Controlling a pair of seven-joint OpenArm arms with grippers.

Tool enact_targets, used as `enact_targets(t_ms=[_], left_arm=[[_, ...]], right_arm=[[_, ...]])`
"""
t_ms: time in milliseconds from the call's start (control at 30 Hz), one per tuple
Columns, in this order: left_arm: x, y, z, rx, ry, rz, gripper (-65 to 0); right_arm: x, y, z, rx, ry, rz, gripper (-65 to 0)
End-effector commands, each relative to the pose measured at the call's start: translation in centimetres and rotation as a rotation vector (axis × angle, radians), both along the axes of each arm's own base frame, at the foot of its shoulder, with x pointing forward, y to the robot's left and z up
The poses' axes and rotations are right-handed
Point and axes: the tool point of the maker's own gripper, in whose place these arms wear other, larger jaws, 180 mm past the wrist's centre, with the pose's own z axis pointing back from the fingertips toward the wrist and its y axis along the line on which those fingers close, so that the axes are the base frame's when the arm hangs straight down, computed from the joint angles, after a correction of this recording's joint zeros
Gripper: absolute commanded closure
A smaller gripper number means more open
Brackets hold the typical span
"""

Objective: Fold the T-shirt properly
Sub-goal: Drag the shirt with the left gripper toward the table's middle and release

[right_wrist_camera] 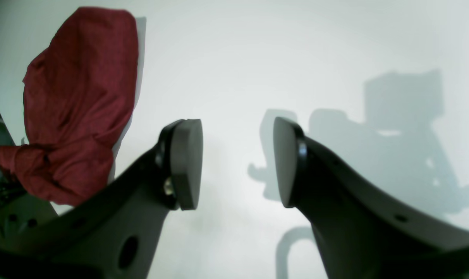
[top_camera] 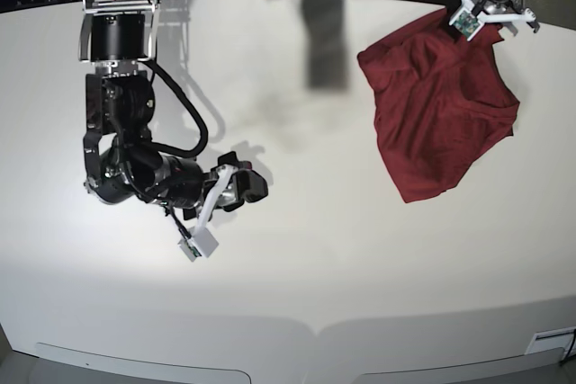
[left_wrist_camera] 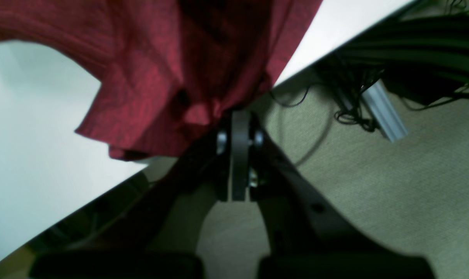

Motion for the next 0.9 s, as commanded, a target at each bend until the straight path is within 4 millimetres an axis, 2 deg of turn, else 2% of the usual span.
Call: enact_targets(t_ms=[0, 100, 167, 300, 367, 467, 533, 700, 867], left_arm=[[0.4, 0.1, 0.6, 0.005, -0.029, -0.010, 0.0], [1.4, 0.9, 0.7, 0.063, -0.090, -0.054, 0.0], [1.7, 1.9, 0.1, 0.110, -0.119, -0.085, 0.0], [1.9, 4.9, -3.2, 0.186, -0.097, -0.086, 0.0], [2.9, 6.9, -4.4, 0.237, -0.110, -0.064, 0.0], [5.7, 9.7, -5.1, 0.306, -0.194, -0.001, 0.0], [7.4, 10.6, -5.5, 0.313, -0.228, 0.009, 0.0], [12.2, 11.7, -5.7, 0.277, -0.332, 0.024, 0.0], [18.3, 11.9, -3.5, 0.231, -0.485, 0.028, 0.0]], right_arm=[[1.2, 0.3, 2.0, 0.033, -0.065, 0.001, -29.7], [1.2, 0.3, 2.1, 0.034, -0.066, 0.001, -29.7], [1.2, 0.3, 2.0, 0.032, -0.065, 0.001, -29.7], [1.2, 0.3, 2.0, 0.032, -0.065, 0.001, -29.7], [1.2, 0.3, 2.0, 0.033, -0.066, 0.000, -29.7], [1.3, 0.3, 2.2, 0.040, -0.071, -0.002, -29.7], [1.3, 0.3, 2.2, 0.043, -0.074, -0.004, -29.7], [1.3, 0.3, 2.2, 0.043, -0.075, -0.004, -29.7], [1.3, 0.3, 2.2, 0.043, -0.075, -0.004, -29.7]])
